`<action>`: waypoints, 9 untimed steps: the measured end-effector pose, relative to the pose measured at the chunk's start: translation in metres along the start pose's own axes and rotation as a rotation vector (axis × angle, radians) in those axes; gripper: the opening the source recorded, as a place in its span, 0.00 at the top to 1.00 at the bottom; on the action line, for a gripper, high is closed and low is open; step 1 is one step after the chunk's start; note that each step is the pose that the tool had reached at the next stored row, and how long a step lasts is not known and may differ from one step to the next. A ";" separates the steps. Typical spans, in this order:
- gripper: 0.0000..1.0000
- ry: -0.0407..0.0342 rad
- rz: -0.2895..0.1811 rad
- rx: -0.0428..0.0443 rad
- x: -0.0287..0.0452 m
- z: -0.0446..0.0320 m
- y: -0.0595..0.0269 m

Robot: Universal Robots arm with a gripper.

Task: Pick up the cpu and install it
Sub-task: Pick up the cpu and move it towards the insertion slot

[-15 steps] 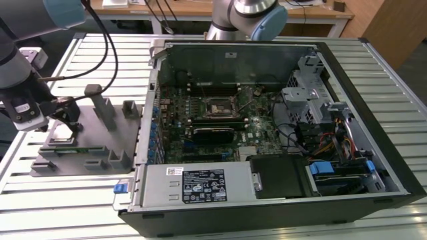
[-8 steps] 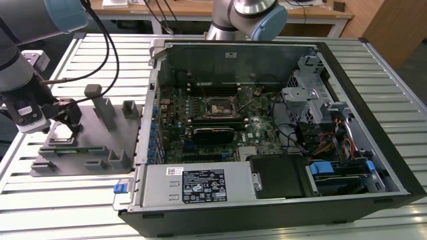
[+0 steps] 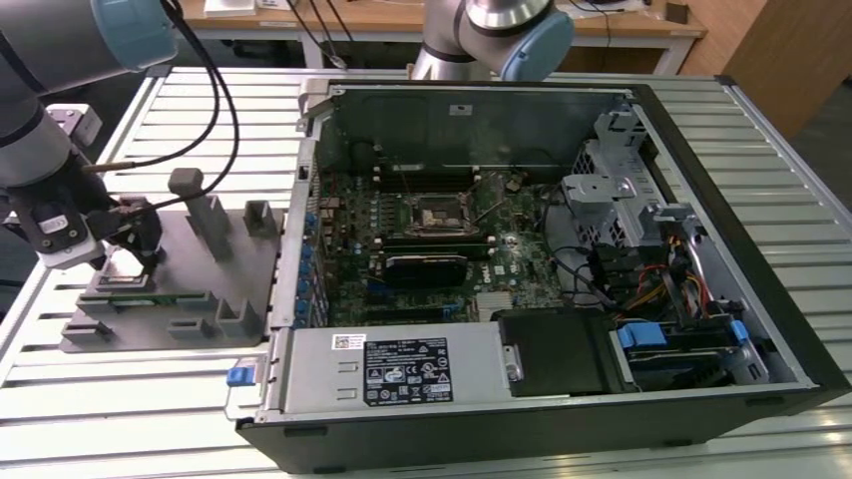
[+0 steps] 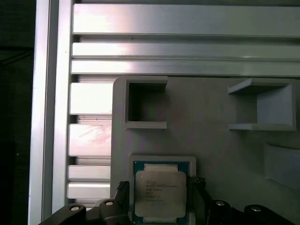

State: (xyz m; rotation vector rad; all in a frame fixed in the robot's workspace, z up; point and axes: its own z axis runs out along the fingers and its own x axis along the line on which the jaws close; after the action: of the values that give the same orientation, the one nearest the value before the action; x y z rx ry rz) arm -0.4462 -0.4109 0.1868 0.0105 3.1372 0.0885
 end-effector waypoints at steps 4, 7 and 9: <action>0.36 0.0002 0.000 0.0001 0.0000 0.0018 0.0000; 0.36 0.0002 0.000 0.0001 0.0000 0.0020 0.0001; 0.44 0.0003 0.000 0.0002 0.0000 0.0019 0.0004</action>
State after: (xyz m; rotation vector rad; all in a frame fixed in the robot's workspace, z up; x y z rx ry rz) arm -0.4462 -0.4105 0.1849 0.0104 3.1375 0.0881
